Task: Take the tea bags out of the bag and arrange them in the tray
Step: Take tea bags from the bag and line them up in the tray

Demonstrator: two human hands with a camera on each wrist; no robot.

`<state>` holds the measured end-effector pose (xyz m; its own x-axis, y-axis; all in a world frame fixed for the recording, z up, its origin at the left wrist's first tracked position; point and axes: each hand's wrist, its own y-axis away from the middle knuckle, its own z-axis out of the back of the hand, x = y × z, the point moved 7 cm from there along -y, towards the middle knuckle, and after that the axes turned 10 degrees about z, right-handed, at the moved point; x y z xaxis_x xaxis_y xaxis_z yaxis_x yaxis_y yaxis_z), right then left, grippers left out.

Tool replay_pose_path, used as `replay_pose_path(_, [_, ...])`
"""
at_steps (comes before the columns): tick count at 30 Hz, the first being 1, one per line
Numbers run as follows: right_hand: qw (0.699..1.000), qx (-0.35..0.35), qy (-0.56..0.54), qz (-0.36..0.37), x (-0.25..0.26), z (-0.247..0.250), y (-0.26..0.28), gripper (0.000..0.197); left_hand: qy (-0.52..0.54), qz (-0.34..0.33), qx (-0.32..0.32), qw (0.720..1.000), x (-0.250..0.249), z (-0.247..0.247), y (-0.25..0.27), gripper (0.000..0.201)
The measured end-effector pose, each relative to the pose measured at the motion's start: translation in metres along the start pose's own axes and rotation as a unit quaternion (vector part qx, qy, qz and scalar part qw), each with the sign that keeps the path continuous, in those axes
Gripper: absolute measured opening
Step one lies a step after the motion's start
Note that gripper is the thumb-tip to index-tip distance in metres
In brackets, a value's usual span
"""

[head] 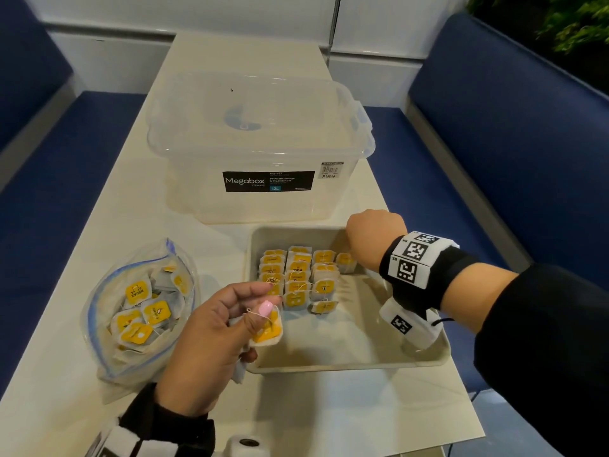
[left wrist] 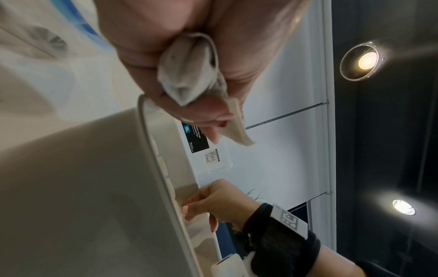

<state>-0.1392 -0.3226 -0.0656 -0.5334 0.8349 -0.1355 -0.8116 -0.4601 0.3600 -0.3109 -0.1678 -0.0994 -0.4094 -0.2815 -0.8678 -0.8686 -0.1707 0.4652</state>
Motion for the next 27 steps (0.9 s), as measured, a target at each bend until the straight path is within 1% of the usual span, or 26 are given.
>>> replay_pose_path(2, [1.000, -0.023, -0.017, 0.012, 0.002, 0.007, 0.001, 0.015, 0.022, -0.010, -0.002, 1.000, -0.003, 0.000, 0.000, 0.024])
replay_pose_path(3, [0.998, -0.039, -0.041, 0.027, 0.005, 0.013, 0.004, 0.015, 0.039, -0.016, -0.001, 0.999, -0.005, -0.001, -0.001, 0.022])
replay_pose_path(5, [0.986, -0.068, -0.124, 0.089, 0.018, 0.027, 0.015, 0.014, 0.070, -0.029, -0.001, 0.997, -0.010, -0.003, -0.002, 0.019])
replay_pose_path(7, [0.954, -0.096, -0.224, 0.174, 0.036, 0.043, 0.035, 0.010, 0.087, -0.041, -0.001, 0.995, -0.016, -0.005, -0.004, 0.021])
replay_pose_path(9, [0.923, -0.124, -0.283, 0.227, 0.051, 0.055, 0.054, 0.010, 0.092, -0.060, -0.002, 0.994, -0.024, -0.008, -0.003, 0.020])
replay_pose_path(11, [0.911, -0.137, -0.312, 0.233, 0.057, 0.058, 0.066, 0.011, 0.078, -0.093, -0.015, 0.992, -0.032, -0.009, -0.002, 0.020])
replay_pose_path(12, [0.907, -0.136, -0.328, 0.227, 0.059, 0.056, 0.069, 0.016, 0.062, -0.115, -0.026, 0.991, -0.036, -0.009, -0.001, 0.020])
replay_pose_path(14, [0.897, -0.116, -0.368, 0.218, 0.063, 0.050, 0.071, 0.025, 0.029, -0.155, -0.039, 0.987, -0.043, -0.012, -0.001, 0.020])
replay_pose_path(16, [0.888, -0.095, -0.395, 0.217, 0.066, 0.044, 0.071, 0.022, 0.021, -0.172, -0.041, 0.984, -0.047, -0.015, 0.000, 0.021])
replay_pose_path(20, [0.872, -0.103, -0.432, 0.205, 0.057, 0.046, 0.067, 0.011, 0.061, -0.158, -0.025, 0.985, -0.048, -0.021, 0.001, 0.023])
replay_pose_path(22, [0.864, -0.115, -0.448, 0.198, 0.049, 0.054, 0.067, 0.009, 0.057, -0.152, -0.015, 0.987, -0.048, -0.024, 0.001, 0.027])
replay_pose_path(25, [0.865, -0.127, -0.441, 0.204, 0.042, 0.066, 0.069, 0.008, 0.042, -0.140, -0.006, 0.989, -0.044, -0.028, 0.000, 0.021])
replay_pose_path(27, [0.871, -0.139, -0.419, 0.216, 0.041, 0.073, 0.071, 0.006, 0.044, -0.132, -0.004, 0.990, -0.041, -0.030, -0.002, 0.021])
